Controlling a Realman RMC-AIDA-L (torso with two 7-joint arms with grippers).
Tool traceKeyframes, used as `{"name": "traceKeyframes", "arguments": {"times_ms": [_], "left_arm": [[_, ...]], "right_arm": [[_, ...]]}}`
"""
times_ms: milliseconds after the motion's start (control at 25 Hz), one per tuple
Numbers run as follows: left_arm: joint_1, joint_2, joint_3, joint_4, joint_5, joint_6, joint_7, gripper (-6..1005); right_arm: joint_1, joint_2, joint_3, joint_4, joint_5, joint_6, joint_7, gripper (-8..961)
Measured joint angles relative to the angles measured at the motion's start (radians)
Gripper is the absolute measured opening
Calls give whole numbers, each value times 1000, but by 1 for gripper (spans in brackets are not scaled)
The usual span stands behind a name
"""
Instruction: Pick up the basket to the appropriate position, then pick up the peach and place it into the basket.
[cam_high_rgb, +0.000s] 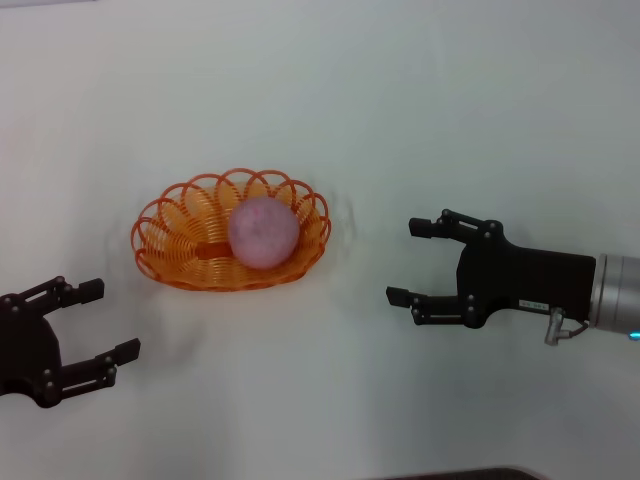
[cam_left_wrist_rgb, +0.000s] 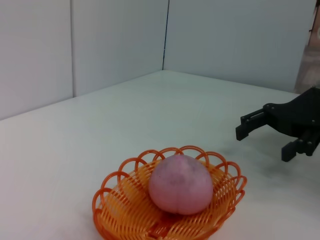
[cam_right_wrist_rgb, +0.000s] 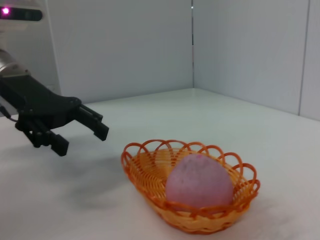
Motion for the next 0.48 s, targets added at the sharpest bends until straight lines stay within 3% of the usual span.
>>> {"name": "traceKeyframes", "arguments": {"times_ms": [480], "left_arm": [[0,0,0,0,-2,-2,1,814]], "right_arm": [[5,2,11,0,0,-1,6,929]]}}
